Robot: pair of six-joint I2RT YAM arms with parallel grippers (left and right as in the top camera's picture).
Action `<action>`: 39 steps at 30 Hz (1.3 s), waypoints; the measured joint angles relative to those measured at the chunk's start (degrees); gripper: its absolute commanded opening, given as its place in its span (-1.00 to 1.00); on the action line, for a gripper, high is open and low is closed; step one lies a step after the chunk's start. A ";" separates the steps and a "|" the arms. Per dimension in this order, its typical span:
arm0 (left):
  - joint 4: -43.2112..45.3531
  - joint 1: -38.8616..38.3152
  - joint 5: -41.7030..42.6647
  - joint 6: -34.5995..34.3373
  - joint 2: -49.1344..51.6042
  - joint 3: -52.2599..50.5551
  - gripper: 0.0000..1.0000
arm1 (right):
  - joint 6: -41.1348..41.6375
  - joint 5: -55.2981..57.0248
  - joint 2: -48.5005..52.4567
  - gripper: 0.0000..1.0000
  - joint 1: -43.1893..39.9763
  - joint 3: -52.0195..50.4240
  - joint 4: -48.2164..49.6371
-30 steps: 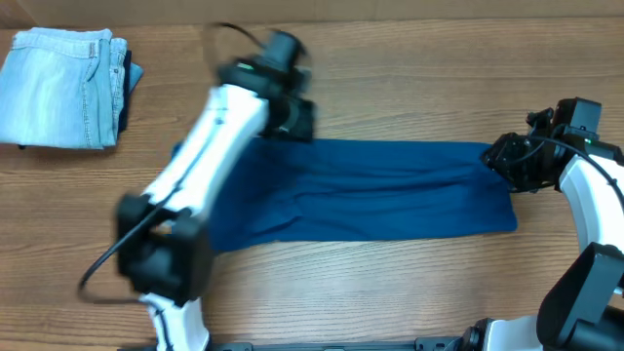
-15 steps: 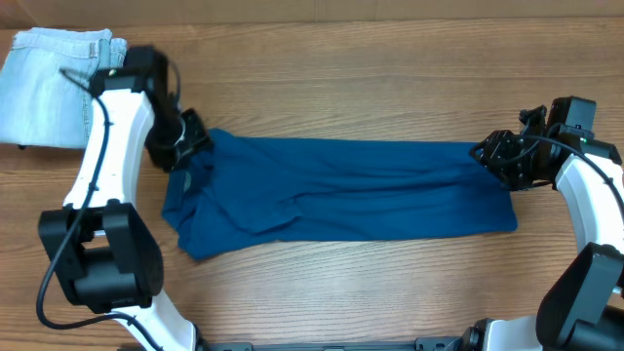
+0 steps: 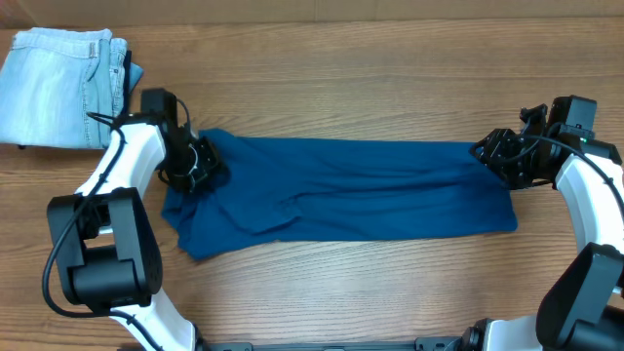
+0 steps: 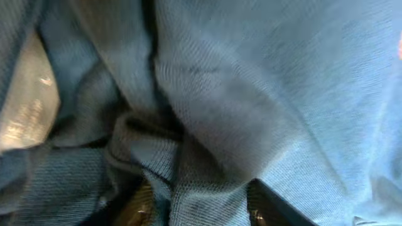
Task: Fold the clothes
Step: 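Grasp the teal strip's left end with the left gripper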
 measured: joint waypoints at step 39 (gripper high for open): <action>-1.01 9.68 1.01 6.08 0.00 -0.96 -0.33 | 1.11 2.03 0.00 0.12 0.00 0.00 -1.20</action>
